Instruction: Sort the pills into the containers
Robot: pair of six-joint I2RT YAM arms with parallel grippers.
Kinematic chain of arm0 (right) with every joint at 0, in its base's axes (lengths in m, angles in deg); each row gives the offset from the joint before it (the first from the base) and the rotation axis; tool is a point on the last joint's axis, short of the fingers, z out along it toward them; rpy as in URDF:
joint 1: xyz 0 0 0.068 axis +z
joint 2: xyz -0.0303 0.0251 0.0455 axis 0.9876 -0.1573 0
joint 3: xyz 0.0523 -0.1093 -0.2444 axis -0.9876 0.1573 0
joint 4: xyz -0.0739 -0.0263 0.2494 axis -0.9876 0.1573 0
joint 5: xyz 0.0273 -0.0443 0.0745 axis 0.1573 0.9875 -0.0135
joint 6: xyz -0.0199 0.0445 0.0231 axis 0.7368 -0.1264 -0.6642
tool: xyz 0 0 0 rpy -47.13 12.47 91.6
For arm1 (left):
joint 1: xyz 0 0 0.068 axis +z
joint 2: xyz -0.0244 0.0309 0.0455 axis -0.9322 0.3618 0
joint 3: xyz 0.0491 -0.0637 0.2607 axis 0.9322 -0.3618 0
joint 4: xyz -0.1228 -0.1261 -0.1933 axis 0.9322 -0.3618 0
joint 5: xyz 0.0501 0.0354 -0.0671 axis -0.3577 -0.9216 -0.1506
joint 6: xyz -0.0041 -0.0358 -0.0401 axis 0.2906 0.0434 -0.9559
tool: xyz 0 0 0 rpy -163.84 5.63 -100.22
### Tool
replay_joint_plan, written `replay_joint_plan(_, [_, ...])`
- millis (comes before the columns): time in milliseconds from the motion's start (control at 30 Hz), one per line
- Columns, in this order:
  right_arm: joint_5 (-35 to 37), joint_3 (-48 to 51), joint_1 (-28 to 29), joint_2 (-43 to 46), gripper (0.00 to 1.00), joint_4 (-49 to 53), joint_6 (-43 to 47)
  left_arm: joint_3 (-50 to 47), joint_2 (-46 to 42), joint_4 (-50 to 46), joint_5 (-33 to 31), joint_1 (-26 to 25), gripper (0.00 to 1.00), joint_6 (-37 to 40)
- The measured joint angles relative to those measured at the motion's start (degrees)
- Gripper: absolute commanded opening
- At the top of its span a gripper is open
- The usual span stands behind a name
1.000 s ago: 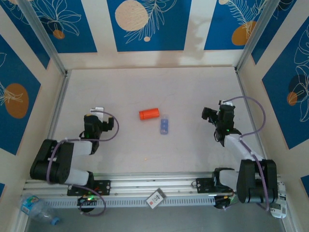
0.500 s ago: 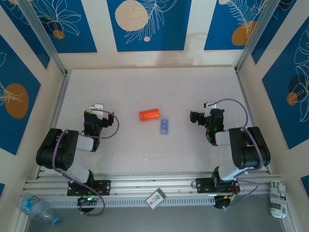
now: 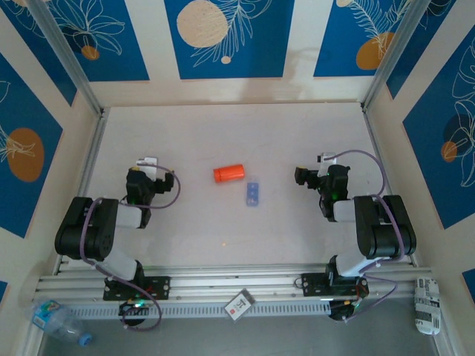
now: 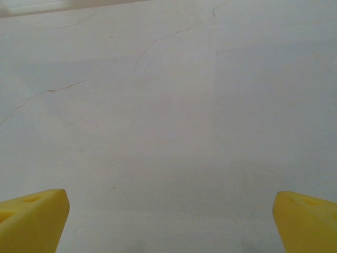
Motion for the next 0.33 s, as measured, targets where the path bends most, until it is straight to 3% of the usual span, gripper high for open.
replay_joint_plan(333, [-0.87,-0.26,-0.11,0.0,0.99,0.02,0.0,0.0,0.0,-0.68,0.39,0.0,1.0,0.0])
